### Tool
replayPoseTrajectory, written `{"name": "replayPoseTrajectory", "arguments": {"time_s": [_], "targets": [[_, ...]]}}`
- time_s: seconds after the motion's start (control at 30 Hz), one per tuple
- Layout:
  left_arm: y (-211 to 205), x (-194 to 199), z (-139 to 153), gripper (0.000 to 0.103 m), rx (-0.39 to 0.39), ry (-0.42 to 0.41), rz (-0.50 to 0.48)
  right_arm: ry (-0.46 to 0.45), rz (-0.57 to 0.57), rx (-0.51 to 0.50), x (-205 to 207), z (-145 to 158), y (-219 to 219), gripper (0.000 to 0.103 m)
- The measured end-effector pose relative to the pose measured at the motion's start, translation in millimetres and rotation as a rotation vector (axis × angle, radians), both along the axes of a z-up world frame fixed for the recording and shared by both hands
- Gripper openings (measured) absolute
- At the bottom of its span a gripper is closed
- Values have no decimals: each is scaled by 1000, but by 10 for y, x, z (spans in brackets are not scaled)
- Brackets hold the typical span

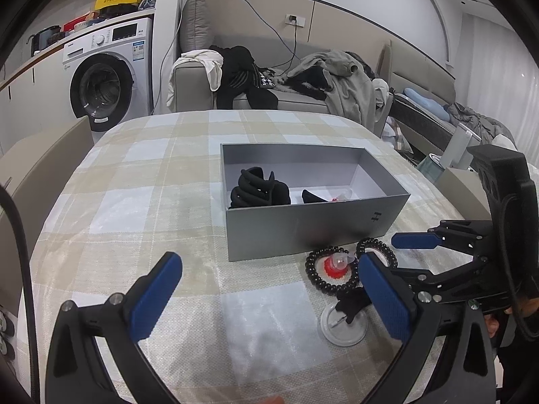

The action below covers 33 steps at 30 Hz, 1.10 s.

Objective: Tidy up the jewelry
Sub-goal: 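Move the right tool over the black bead bracelets, then grasp the black bead bracelet with the right tool and lift it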

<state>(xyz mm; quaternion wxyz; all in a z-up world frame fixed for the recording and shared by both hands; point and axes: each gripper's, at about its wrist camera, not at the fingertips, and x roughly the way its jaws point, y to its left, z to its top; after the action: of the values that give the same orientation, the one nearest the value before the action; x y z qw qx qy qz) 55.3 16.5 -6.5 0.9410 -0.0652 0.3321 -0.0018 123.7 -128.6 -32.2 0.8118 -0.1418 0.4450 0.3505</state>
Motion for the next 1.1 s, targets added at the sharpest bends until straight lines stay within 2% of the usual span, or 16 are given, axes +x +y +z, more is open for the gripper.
{"name": "replayPoseTrajectory", "arguments": {"time_s": [0.2, 0.57, 0.63, 0.73, 1.1], "targets": [[14, 14, -8, 102, -1, 5, -2, -14, -31, -39, 55, -20, -10, 52], [7, 14, -19, 102, 2, 11, -7, -31, -28, -54, 35, -41, -46, 53], [7, 14, -19, 102, 1, 11, -7, -31, -24, -48, 22, -39, -52, 46], [4, 8, -15, 102, -2, 10, -7, -23, -25, -35, 24, -31, -80, 40], [-39, 1, -27, 102, 2, 16, -12, 10, -5, 74, -21, 125, -253, 40]]}}
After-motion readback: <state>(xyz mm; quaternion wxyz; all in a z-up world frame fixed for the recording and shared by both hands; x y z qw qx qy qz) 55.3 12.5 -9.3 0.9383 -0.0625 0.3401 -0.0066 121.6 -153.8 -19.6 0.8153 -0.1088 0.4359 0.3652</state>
